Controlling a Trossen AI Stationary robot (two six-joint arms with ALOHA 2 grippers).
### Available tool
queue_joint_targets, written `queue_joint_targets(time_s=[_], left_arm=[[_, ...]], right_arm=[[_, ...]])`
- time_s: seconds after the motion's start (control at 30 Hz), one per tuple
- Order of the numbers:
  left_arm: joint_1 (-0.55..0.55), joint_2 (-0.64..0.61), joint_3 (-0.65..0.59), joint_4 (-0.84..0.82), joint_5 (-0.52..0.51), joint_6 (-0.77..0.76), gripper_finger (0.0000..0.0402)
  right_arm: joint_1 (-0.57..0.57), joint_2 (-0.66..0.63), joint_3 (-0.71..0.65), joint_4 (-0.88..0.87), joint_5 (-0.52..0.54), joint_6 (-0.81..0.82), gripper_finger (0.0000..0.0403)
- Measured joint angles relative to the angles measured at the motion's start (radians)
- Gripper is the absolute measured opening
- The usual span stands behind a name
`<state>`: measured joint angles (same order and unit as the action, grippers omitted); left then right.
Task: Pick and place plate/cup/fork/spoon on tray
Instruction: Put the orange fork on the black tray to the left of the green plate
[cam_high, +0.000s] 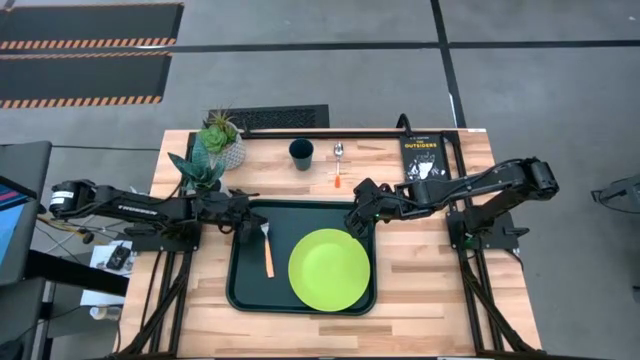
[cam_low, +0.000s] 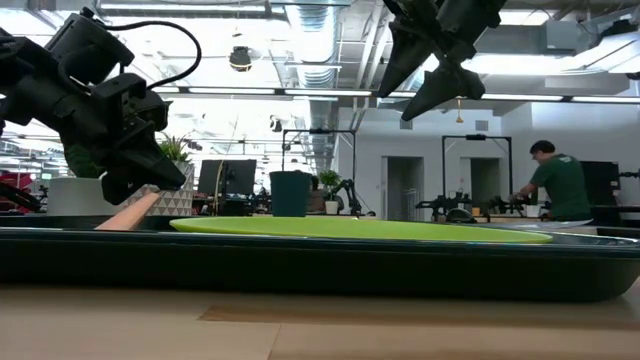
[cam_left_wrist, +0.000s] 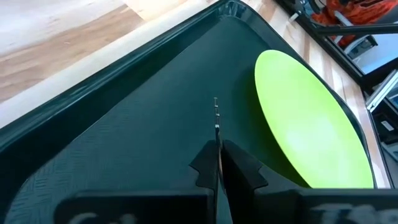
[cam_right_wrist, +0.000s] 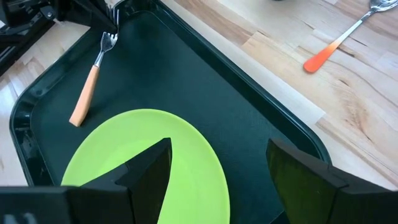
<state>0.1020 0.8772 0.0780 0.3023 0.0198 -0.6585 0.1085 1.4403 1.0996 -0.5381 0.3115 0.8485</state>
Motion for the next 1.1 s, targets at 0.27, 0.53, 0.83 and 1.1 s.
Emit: queue_joint_targets(time_s=[0.27,0.53,0.83,1.1], left_arm=[[0.0,0.0,0.0,0.001,-0.015,0.019,0.0],[0.0,0.0,0.001,-0.042,-0.036,0.022,0.0],[0.0,0.0,0.001,-0.062,-0.035,0.022,0.0001],[0.0,0.0,0.001,-0.064,-0.037,0.022,0.0001]], right_arm=[[0.0,0.0,0.0,0.0,0.0,-0.001,0.0286],[0.0,0.0,0.0,0.0,0.0,-0.001,0.0285],[0.0,0.0,0.0,0.0,0.0,-0.004,0.0286],[0.0,0.0,0.0,0.0,0.0,-0.003,0.0286]])
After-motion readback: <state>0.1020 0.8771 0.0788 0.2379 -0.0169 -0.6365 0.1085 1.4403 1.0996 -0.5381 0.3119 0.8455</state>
